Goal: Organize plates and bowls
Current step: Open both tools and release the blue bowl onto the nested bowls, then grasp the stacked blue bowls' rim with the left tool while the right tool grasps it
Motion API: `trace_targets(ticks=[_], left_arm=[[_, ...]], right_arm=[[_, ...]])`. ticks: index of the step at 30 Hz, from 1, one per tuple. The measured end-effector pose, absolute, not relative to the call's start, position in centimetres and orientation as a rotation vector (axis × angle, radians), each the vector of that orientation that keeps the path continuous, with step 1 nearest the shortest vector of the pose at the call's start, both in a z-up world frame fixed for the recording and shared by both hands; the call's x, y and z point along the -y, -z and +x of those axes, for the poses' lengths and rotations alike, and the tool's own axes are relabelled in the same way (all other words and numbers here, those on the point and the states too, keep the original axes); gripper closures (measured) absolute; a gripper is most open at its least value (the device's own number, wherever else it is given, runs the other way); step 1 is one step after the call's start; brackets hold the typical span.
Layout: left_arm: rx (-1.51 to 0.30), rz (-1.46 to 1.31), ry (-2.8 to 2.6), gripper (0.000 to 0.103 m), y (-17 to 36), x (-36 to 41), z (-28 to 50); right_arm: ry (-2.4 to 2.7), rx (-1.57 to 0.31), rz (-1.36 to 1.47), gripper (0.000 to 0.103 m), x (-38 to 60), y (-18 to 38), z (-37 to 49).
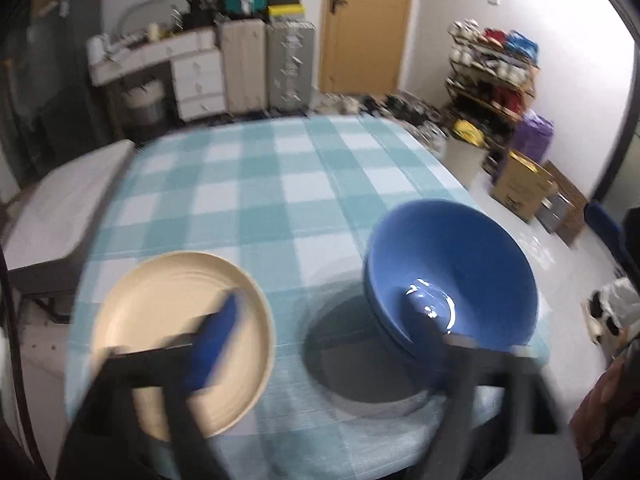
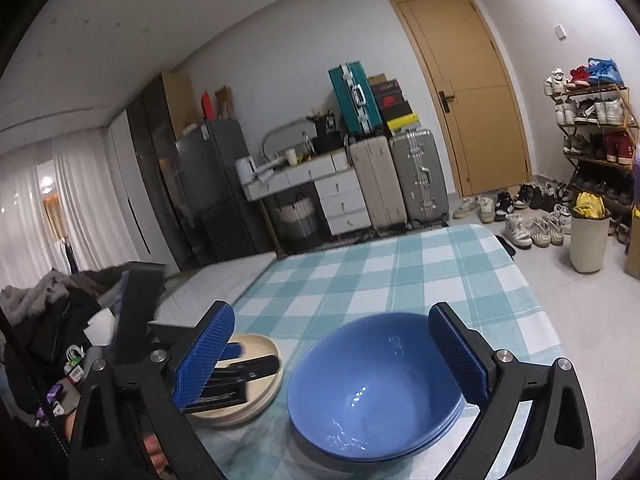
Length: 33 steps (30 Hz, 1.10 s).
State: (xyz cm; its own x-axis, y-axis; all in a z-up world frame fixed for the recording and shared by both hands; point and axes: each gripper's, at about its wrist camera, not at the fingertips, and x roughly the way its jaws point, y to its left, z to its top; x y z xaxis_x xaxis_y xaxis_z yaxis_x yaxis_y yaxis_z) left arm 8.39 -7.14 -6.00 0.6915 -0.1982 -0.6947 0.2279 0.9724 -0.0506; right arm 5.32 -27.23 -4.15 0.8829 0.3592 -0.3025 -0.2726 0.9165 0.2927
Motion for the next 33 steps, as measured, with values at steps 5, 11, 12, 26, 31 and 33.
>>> trace_targets(ticks=[5, 11, 12, 26, 31, 33], left_arm=[[-0.642, 0.105, 0.206, 0.001, 4.5, 6.8, 6.7], [-0.667, -0.003, 0.234, 0.0, 4.5, 5.5, 6.7], [-0.669, -0.017, 0.235, 0.0, 4.6, 5.3, 6.7], [-0.668, -0.054, 0.206, 0.0, 4.9, 4.2, 5.2], [-0.703, -0.063, 0.217, 0.0, 5.4, 4.3, 6.2], [-0.703, -0.041, 0.206, 0.0, 5.2, 4.4, 6.6]], right_arm=[[-0.313, -0.393, 0.305, 0.003, 28.1, 4.9, 5.9], [-0.327, -0.439, 0.332, 0.003, 28.4, 5.3, 6.1], [-0.333, -0.441, 0.327, 0.003, 28.3, 5.2, 5.9], [-0.323, -0.491, 0.29, 0.003, 27.3, 5.1, 4.5], [-0.303, -0.498, 0.298, 0.003, 28.0, 5.2, 4.2], [-0.299, -0.512, 0.301, 0.003, 28.2, 5.5, 4.4]])
